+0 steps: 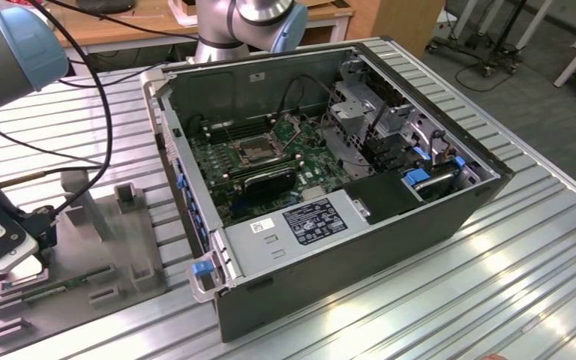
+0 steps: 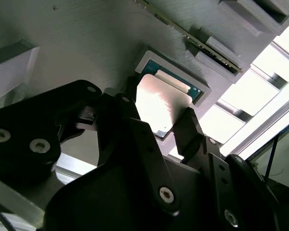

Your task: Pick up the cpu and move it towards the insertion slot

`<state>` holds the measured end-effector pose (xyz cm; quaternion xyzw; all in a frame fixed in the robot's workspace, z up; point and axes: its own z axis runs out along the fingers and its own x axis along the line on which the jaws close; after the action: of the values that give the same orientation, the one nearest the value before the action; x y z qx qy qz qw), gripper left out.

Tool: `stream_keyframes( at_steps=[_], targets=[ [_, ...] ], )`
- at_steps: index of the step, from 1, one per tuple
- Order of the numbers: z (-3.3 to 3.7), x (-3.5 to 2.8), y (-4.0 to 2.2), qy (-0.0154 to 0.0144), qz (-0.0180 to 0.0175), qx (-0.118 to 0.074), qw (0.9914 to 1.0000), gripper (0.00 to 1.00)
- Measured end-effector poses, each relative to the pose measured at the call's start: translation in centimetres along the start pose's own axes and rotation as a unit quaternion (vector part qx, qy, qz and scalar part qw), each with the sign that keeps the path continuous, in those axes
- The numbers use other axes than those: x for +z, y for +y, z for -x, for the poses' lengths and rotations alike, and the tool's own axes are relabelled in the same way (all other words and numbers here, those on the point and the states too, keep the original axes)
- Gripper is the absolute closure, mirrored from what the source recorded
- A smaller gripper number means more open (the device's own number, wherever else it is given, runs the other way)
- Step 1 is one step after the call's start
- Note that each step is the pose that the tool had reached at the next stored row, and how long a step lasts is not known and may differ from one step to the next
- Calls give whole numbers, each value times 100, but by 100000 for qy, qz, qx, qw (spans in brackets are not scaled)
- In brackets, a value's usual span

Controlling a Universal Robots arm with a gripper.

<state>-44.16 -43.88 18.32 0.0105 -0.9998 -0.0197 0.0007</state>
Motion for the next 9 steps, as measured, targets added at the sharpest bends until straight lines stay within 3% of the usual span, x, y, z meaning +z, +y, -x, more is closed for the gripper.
stream_keyframes(
  at_steps=[9],
  targets=[
    [0,-28,1,-6,2,1,100000,46]
  ],
)
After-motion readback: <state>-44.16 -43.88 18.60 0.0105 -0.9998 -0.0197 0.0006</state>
